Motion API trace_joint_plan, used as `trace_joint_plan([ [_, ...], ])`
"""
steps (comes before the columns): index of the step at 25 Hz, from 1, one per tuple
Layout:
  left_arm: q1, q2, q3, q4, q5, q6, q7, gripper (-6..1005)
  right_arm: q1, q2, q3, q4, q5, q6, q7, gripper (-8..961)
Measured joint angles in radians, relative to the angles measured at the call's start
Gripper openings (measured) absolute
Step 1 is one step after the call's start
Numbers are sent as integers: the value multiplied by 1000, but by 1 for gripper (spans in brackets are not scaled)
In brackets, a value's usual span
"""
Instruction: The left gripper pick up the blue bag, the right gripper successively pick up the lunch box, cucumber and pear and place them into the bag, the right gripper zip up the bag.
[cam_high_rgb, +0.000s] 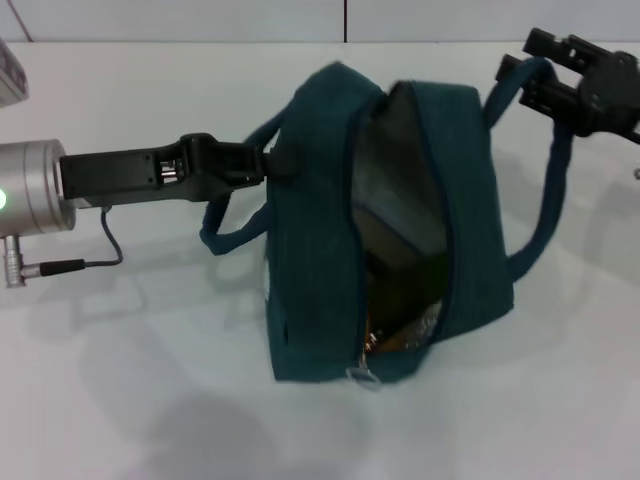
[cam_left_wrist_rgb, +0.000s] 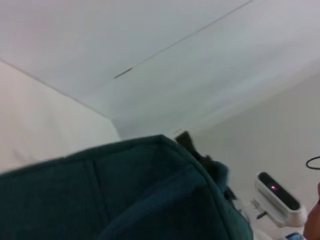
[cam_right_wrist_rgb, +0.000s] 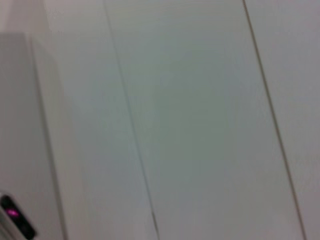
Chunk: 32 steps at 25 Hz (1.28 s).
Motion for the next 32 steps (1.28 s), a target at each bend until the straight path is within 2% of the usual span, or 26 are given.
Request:
trace_joint_plan([
  [5, 7, -1, 0, -4, -1, -13, 9, 54, 38, -1, 2, 6, -147, 55, 126, 610],
  [9, 15, 2, 0, -12, 0, -22, 16, 54, 2, 9, 1, -4, -225, 42, 184, 610],
  [15, 18, 4, 0, -13, 5, -26, 23, 55, -56, 12, 10, -15, -265, 7, 218, 610],
  [20, 21, 5, 0, -19, 6, -28, 31, 55, -131, 43, 131, -55, -265, -117, 126, 610],
  [26, 32, 5, 0, -23, 6, -30, 32, 55, -196, 57, 216, -142, -265, -170, 99, 609],
  [30, 32, 5, 0, -23, 6, -38, 33, 55, -221, 101, 337, -161, -260, -215, 87, 609],
  [32, 30, 5, 0, -23, 6, -39, 33, 55, -225, 116, 390, -156, -267, -234, 61, 609],
])
